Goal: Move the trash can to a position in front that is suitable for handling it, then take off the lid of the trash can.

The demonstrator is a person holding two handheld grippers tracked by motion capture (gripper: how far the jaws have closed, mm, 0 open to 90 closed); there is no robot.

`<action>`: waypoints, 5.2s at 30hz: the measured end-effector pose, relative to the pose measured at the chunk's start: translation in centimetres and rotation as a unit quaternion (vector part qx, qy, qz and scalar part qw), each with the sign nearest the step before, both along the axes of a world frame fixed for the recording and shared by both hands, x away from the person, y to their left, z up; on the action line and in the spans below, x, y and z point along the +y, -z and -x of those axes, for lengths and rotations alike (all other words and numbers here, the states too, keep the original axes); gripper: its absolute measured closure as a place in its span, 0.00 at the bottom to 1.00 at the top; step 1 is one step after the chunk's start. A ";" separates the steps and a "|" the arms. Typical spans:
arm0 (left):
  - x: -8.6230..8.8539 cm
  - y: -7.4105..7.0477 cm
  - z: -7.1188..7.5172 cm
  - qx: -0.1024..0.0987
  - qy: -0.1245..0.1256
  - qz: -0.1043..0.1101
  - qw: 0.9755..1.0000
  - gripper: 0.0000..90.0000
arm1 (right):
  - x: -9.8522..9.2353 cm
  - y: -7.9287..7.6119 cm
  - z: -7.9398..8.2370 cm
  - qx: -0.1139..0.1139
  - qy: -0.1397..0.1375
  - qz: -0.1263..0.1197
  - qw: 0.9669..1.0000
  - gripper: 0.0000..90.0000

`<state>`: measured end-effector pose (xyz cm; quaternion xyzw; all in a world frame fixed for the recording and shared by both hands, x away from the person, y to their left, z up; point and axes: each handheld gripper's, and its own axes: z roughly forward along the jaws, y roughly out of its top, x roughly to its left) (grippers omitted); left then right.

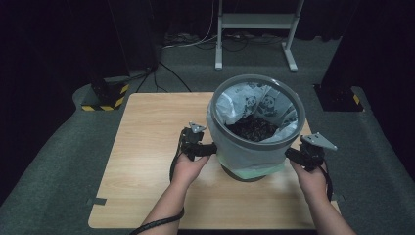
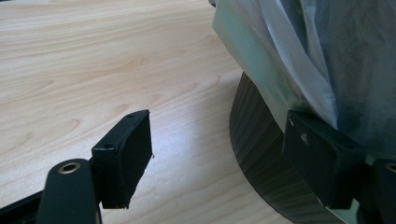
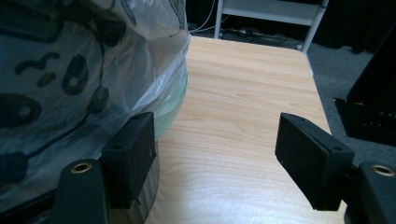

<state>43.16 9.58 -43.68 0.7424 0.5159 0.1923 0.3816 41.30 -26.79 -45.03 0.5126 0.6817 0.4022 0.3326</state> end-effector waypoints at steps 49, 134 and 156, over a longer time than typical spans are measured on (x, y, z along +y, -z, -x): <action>7.3 2.7 5.3 0.016 0.000 -0.002 1.000 0.18 | -0.6 0.8 4.7 -0.010 -0.016 0.006 1.000 0.22; 11.7 -0.7 -0.6 0.397 -0.085 -0.113 0.907 0.47 | -1.2 7.4 2.2 0.144 -0.057 0.033 0.987 0.11; 11.4 -6.7 -1.2 0.395 -0.118 -0.106 0.905 0.49 | -1.2 7.4 2.1 0.145 -0.058 0.033 0.987 0.11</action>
